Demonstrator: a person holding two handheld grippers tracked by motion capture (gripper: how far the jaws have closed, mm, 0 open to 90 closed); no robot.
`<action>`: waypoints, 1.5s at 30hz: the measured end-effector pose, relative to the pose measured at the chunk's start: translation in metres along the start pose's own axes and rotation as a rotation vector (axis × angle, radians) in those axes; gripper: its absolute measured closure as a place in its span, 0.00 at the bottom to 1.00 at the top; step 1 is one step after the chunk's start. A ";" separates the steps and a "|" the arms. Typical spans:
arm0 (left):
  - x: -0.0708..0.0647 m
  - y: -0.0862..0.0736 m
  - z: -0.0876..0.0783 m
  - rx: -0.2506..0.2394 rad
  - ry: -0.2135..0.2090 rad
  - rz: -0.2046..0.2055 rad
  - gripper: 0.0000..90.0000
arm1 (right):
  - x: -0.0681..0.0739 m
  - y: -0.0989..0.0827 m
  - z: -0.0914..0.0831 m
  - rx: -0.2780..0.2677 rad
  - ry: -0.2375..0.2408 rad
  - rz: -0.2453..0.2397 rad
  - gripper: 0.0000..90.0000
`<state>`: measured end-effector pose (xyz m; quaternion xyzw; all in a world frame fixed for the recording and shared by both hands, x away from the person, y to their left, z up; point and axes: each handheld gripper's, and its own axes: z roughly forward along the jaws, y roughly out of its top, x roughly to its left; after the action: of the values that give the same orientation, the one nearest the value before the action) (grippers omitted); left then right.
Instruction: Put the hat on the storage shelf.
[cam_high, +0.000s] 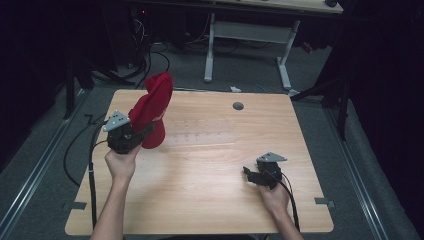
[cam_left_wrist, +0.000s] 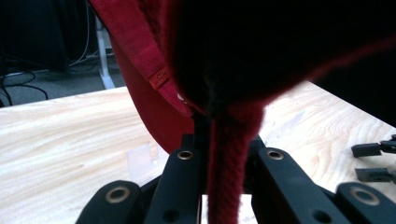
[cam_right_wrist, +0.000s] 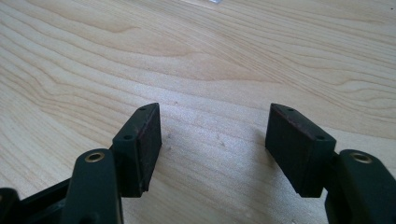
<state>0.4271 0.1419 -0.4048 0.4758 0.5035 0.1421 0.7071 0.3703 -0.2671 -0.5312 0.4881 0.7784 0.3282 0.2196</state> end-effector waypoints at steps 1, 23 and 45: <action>0.002 0.001 0.004 -0.005 0.000 -0.005 0.93 | 0.000 0.000 0.000 0.000 0.000 0.000 0.40; 0.022 -0.016 0.041 -0.006 0.059 0.045 0.93 | 0.000 0.000 0.000 0.001 0.002 -0.002 0.40; 0.036 -0.044 0.042 -0.001 0.091 0.022 0.91 | 0.000 0.000 0.000 0.000 0.001 -0.004 0.40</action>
<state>0.4668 0.1221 -0.4597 0.4740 0.5300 0.1716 0.6819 0.3697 -0.2669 -0.5313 0.4865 0.7795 0.3280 0.2195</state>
